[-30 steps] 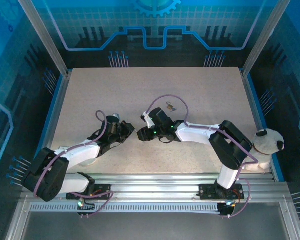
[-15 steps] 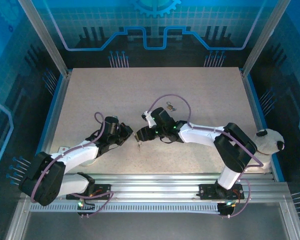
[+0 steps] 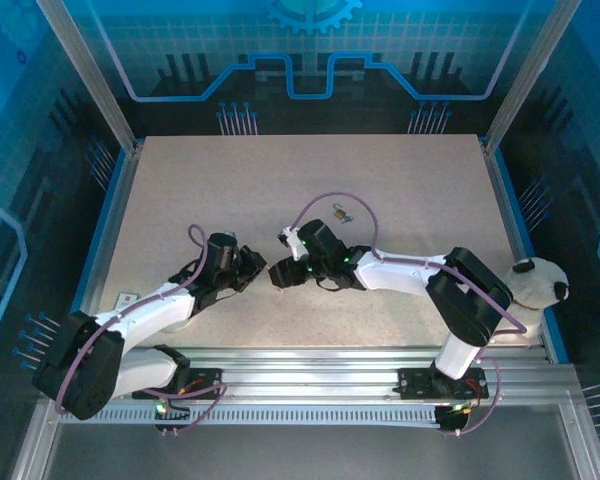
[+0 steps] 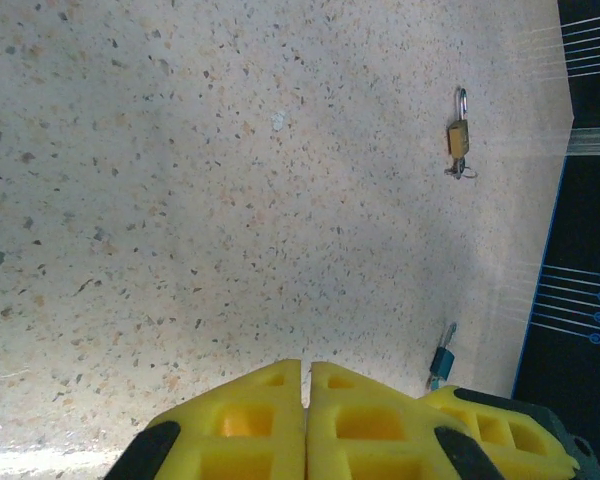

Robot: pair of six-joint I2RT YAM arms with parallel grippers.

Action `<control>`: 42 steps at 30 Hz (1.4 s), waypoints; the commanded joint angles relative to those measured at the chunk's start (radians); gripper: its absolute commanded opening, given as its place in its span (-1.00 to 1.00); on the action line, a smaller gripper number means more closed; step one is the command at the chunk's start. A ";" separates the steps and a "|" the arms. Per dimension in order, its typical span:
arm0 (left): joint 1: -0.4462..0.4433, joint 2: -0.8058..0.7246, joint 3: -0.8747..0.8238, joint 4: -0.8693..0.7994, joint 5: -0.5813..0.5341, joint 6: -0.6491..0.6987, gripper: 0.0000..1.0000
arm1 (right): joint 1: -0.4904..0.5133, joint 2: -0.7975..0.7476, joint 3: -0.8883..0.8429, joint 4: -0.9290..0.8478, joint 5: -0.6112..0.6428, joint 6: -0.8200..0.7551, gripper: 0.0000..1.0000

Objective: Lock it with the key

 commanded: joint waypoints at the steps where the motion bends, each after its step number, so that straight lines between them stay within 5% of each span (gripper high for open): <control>1: -0.010 -0.028 0.041 -0.015 -0.011 0.020 -1.00 | 0.018 0.002 -0.015 0.032 -0.007 0.007 0.02; 25: -0.021 -0.064 0.057 -0.034 -0.003 0.028 -1.00 | 0.034 0.036 -0.011 0.028 0.002 0.020 -0.30; 42: -0.024 -0.134 0.020 0.003 0.021 0.064 -1.00 | 0.008 -0.005 -0.055 0.071 -0.030 0.042 -0.85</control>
